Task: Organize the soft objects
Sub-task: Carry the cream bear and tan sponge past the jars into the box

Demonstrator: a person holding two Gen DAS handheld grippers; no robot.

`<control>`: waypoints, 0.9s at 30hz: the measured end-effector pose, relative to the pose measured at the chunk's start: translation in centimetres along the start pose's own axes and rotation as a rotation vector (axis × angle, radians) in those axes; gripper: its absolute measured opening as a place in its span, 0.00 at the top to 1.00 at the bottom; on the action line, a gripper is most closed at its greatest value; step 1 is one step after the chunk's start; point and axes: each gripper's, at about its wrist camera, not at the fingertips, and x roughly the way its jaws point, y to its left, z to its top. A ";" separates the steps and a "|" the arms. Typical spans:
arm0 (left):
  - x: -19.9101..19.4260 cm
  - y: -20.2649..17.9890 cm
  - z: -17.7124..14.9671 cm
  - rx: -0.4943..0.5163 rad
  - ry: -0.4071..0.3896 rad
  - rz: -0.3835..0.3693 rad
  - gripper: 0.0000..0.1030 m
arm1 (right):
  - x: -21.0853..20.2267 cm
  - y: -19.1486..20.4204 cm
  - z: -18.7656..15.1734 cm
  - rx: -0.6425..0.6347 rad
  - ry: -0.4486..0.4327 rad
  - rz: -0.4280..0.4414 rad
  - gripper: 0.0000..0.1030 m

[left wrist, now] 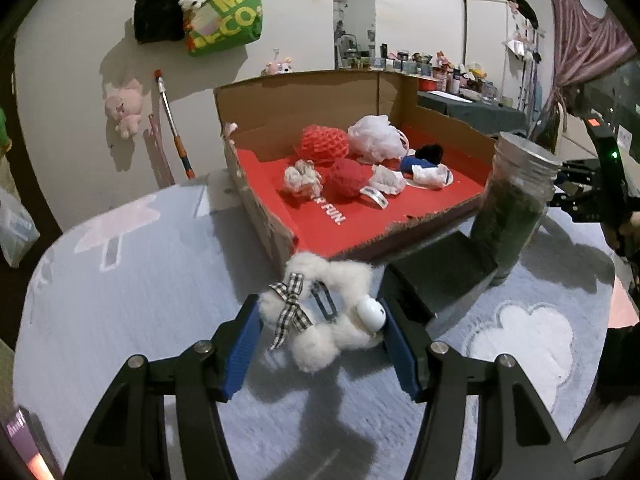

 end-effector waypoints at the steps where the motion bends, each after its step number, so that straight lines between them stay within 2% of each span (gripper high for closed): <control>1: 0.0 0.1 0.4 0.007 -0.001 0.001 0.40 | 0.0 -0.1 0.3 -0.008 -0.002 0.002 0.59; 10: 0.9 0.2 3.9 0.049 0.003 -0.026 0.40 | 0.1 -1.0 2.9 -0.071 -0.013 0.016 0.59; 14: 2.2 -0.1 5.4 0.032 0.029 -0.054 0.40 | 0.2 -1.1 4.3 -0.094 -0.012 0.026 0.57; 19: 4.2 -0.5 7.5 -0.016 0.088 -0.094 0.40 | 1.1 -1.1 6.5 -0.090 0.004 0.091 0.57; 22: 5.8 -1.0 8.6 -0.031 0.138 -0.101 0.40 | 2.3 -1.3 7.8 -0.065 0.041 0.140 0.57; 27: 8.4 -2.1 9.7 -0.031 0.226 -0.081 0.40 | 5.9 -1.7 9.6 0.003 0.170 0.208 0.57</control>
